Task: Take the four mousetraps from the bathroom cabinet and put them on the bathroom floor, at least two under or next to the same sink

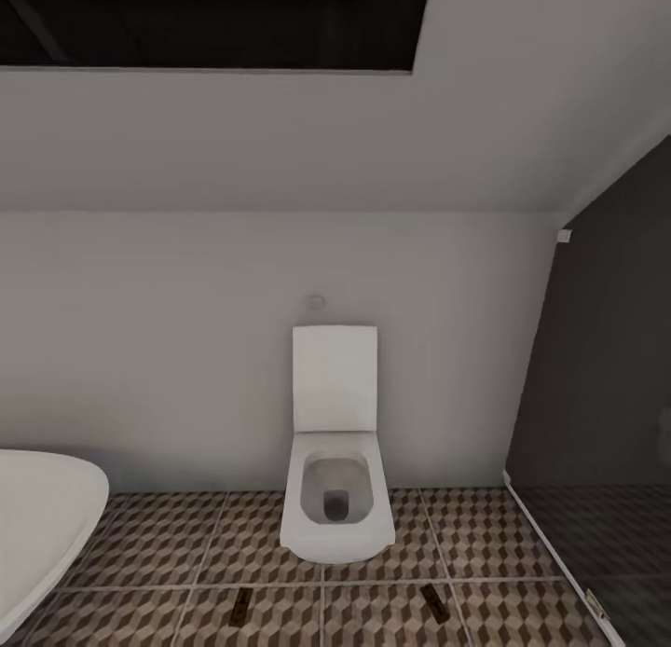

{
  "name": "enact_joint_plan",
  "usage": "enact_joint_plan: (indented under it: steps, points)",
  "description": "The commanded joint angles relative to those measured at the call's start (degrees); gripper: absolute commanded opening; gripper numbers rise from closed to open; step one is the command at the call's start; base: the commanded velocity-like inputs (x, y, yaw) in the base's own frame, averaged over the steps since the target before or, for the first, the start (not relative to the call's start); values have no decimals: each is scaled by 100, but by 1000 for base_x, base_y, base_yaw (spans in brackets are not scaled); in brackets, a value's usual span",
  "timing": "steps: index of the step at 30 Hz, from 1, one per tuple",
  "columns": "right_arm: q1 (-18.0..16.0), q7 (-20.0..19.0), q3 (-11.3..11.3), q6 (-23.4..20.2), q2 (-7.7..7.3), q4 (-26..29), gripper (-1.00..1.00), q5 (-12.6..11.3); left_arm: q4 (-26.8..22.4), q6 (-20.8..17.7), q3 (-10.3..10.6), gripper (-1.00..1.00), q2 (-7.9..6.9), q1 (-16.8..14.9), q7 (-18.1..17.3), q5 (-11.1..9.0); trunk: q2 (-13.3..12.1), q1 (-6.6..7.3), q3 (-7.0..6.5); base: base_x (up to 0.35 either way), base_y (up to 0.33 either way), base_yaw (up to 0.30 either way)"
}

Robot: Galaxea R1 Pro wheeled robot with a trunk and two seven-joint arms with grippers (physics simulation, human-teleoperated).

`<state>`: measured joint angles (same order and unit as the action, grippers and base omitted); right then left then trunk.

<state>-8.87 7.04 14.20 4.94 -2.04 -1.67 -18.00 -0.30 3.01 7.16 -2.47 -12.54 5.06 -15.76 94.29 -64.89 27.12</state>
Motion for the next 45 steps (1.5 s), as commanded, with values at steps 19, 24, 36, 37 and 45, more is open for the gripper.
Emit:
enact_joint_plan:
  steps: [19, 24, 36, 37, 45]
  points:
    - [-8, 4, 48, 25, 13, -18, 100, -55, -6, 10, 49, 100, 46, -3, 12, -33, -279, 155, -33, 0, 0, 0]
    - [-9, 10, 45, 22, 17, -18, 100, -53, -14, 8, 44, 100, 68, -3, 16, -32, -279, 155, -31, 0, 0, 0]
    - [-10, 25, 22, 23, 25, -18, 100, -60, -32, 1, 51, 100, 67, -3, 18, 0, -279, 155, -31, 0, 0, 0]
    - [-8, 25, 20, 21, 24, -18, 100, -66, -36, 0, 52, 100, 64, -3, 19, 6, -279, 155, -31, 0, 0, 0]
    - [-9, 26, 16, 24, 8, -18, 100, -64, -74, 4, 73, 100, 51, -3, 18, 28, -279, 155, -31, 0, 0, 0]
